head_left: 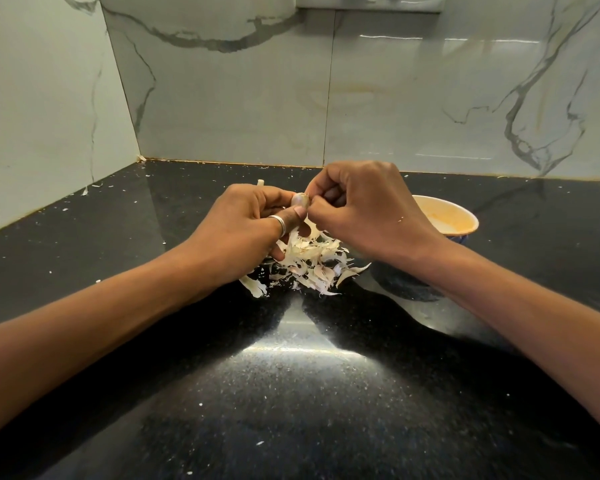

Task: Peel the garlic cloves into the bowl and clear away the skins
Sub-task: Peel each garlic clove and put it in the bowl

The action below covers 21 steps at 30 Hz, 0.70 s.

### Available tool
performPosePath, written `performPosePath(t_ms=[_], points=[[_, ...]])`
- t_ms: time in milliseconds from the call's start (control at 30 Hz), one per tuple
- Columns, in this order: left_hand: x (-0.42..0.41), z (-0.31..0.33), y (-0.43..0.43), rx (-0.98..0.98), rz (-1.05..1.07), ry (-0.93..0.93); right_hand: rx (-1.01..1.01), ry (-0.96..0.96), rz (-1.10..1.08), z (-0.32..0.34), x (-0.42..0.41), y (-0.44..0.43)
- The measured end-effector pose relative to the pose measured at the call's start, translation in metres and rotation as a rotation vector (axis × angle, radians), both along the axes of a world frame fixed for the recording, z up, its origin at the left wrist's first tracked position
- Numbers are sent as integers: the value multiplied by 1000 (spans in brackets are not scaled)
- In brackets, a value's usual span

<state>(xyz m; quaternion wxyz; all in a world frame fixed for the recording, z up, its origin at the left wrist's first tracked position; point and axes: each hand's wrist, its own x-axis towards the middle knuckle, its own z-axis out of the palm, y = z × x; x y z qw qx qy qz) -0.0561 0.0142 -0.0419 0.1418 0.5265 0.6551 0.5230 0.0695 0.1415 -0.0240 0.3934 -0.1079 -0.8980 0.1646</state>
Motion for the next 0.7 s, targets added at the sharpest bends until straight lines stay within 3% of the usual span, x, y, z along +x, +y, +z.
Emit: performPosePath(t_ms=[333, 700], points=[[0, 2, 0, -5, 18, -81, 20, -21, -70, 4, 1, 3], [0, 2, 0, -26, -25, -56, -22, -22, 31, 6, 2, 5]])
